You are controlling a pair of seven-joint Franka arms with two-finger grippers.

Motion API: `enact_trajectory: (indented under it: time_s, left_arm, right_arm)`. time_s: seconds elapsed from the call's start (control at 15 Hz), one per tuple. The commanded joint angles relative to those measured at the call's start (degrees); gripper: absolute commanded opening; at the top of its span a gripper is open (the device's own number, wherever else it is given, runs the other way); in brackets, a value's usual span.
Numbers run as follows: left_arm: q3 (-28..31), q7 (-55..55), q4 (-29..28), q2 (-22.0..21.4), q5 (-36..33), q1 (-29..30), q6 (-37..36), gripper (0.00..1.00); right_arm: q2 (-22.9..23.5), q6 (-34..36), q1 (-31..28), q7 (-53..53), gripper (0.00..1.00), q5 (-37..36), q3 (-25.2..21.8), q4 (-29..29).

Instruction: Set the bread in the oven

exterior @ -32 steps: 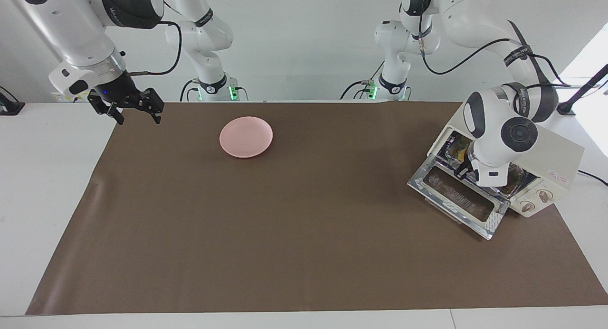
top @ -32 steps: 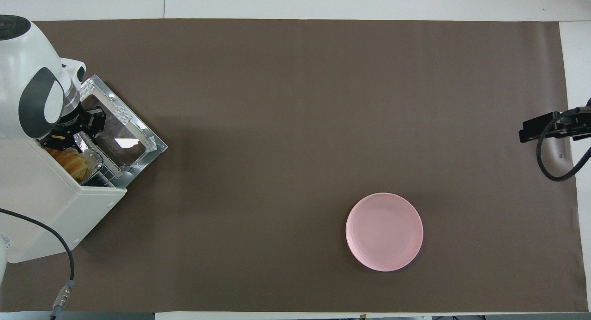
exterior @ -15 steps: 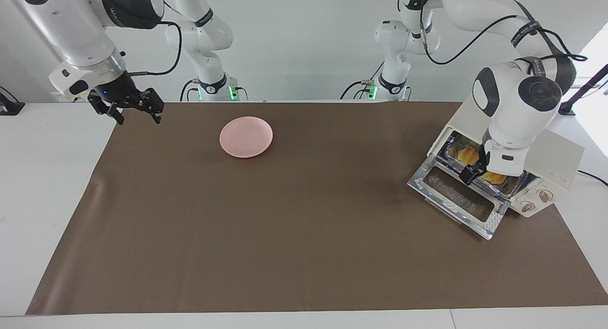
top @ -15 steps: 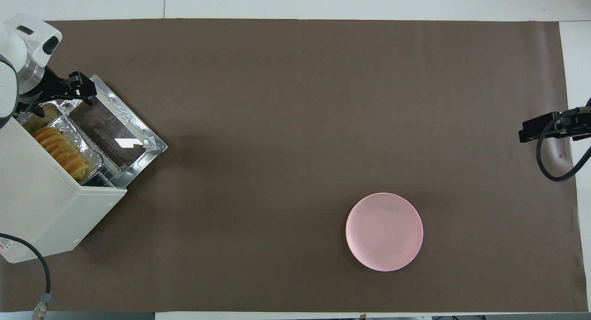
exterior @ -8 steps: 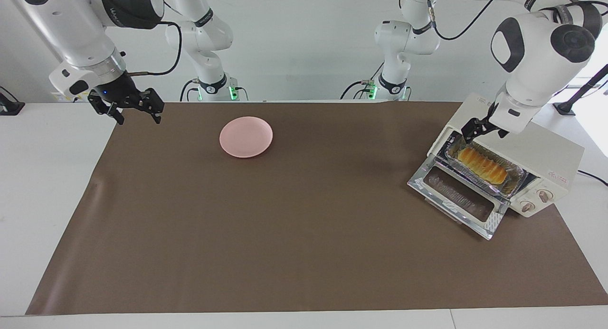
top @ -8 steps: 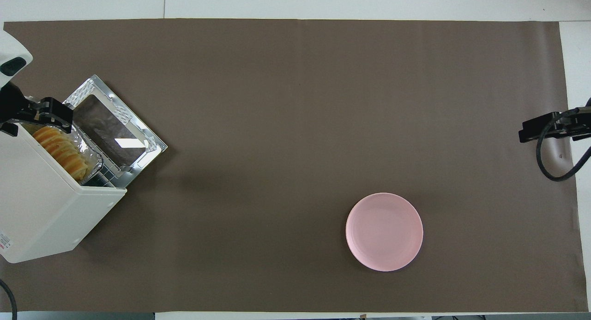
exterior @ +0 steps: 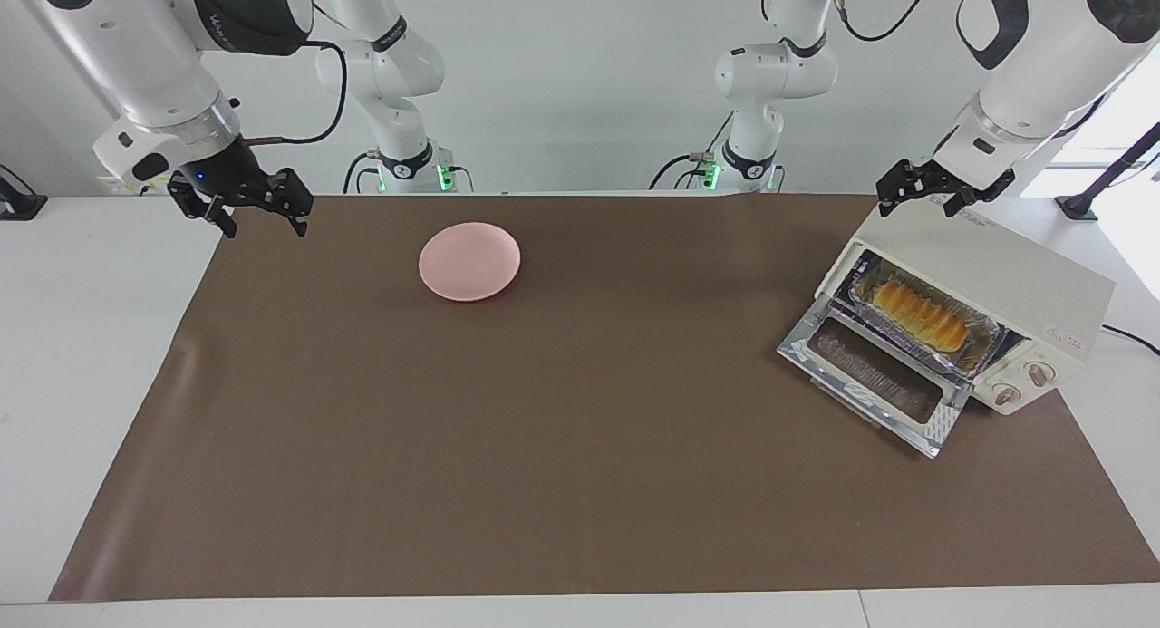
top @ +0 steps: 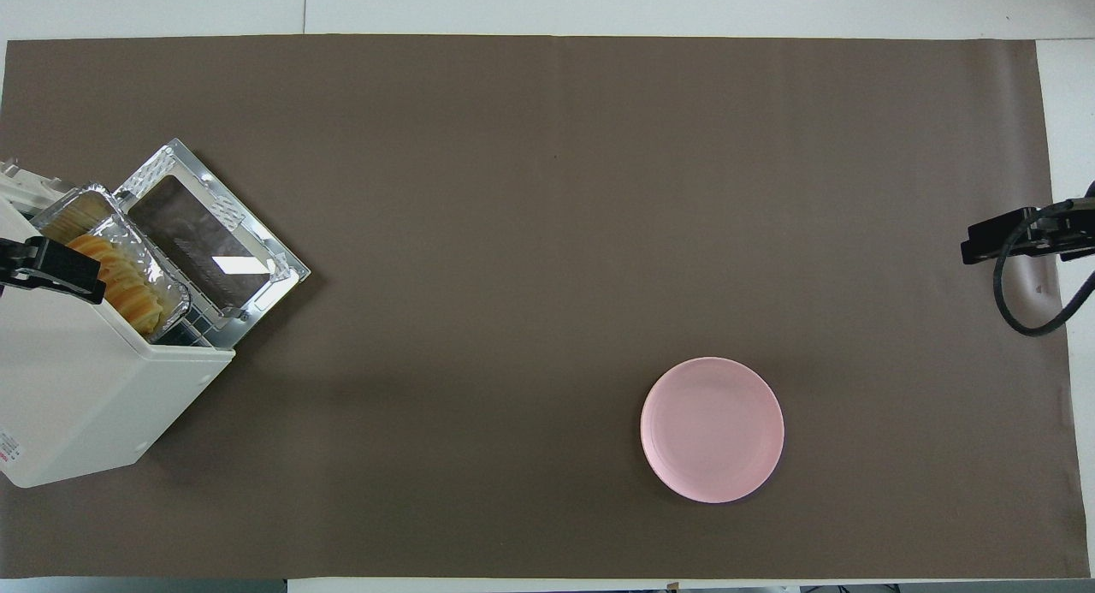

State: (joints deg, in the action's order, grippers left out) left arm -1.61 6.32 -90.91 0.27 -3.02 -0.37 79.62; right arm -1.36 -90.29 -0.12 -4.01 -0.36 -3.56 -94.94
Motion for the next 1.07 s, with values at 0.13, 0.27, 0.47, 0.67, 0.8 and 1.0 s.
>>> enact_trajectory:
  time_s: [0.13,0.27,0.47,0.67,0.8,1.0]
  left_arm:
    - [-0.8,0.6,-4.5,-3.5,0.7,1.0,1.1,1.0]
    - [-0.7,0.5,-4.2,-3.4,0.7,1.0,1.8,1.0]
    - [-0.8,0.6,-4.3,-3.0,0.6,0.5,7.0,1.0]
    - [-0.9,0.7,-3.3,-3.0,0.7,0.0,3.7,1.0]
    - [-1.2,0.7,-2.9,-2.9,0.7,-0.3,3.6,1.0]
    - [-1.1,0.7,-3.0,-2.9,0.7,-1.3,4.1,1.0]
  right_arm:
    - [-1.1,-0.1,-0.1,-1.3,1.0,-1.0,0.1,-1.2]
    - [-1.2,-0.1,-0.1,-1.3,1.0,-1.0,0.1,-1.2]
    - [-1.1,-0.1,-0.1,-1.3,1.0,-1.0,0.1,-1.2]
    - [-1.1,-0.1,-0.1,-1.3,1.0,-1.0,0.1,-1.2]
    - [-1.1,-0.1,-0.1,-1.2,1.0,-1.0,0.1,-1.2]
    - [-1.2,-0.1,-0.1,-1.3,1.0,-1.0,0.1,-1.2]
